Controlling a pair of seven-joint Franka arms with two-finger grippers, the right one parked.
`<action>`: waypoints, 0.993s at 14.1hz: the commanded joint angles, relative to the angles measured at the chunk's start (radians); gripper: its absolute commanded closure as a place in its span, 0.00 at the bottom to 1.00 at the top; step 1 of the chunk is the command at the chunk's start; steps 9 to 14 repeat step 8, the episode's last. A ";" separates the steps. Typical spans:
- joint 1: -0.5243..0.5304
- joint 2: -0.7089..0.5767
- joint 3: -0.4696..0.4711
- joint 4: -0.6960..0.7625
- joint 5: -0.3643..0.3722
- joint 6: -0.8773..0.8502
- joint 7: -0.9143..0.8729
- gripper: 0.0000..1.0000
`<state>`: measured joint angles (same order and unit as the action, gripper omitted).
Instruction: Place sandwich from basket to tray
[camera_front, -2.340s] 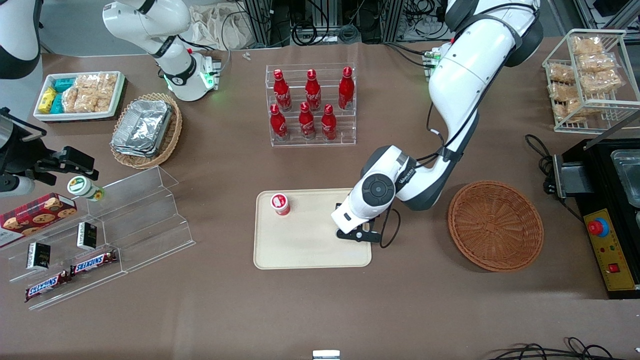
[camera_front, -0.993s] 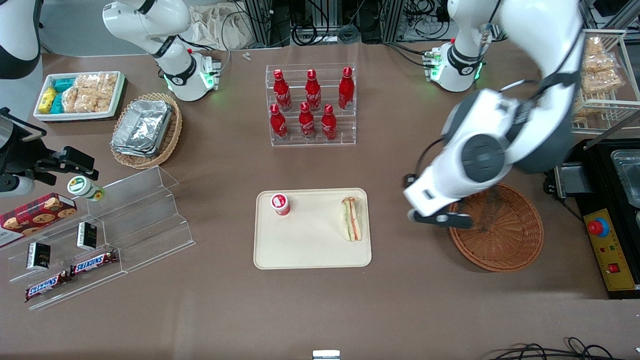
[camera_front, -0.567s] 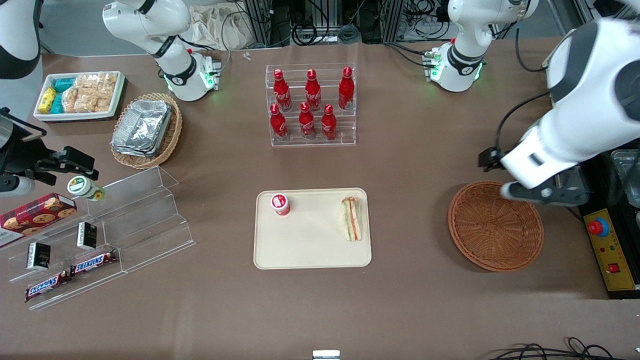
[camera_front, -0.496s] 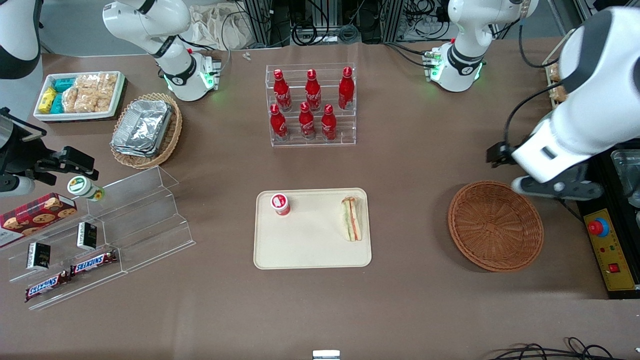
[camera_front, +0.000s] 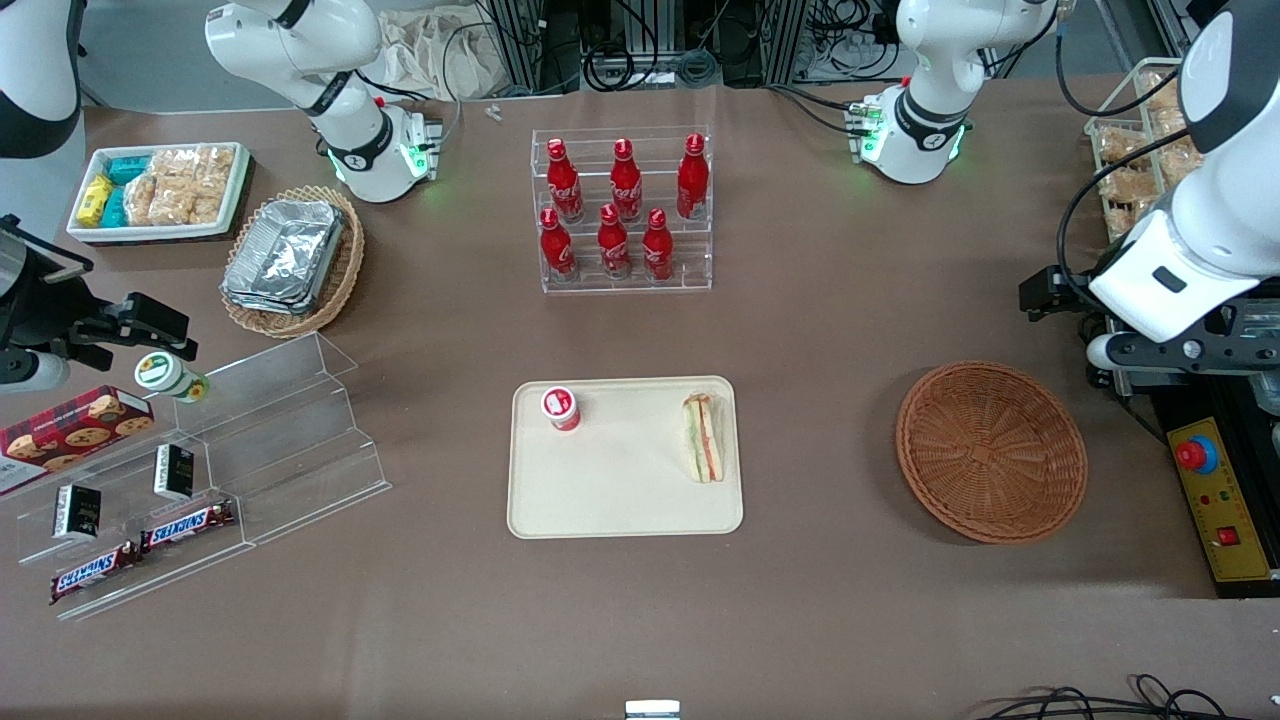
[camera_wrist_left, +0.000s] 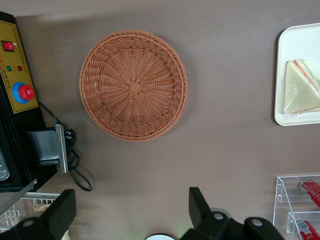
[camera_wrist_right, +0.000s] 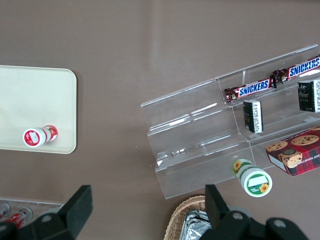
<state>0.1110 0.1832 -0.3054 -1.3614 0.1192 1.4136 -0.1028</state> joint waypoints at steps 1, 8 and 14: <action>0.012 -0.027 0.015 -0.016 0.007 0.002 -0.006 0.00; -0.114 -0.080 0.276 -0.024 -0.098 0.005 -0.006 0.00; -0.114 -0.080 0.276 -0.024 -0.098 0.005 -0.006 0.00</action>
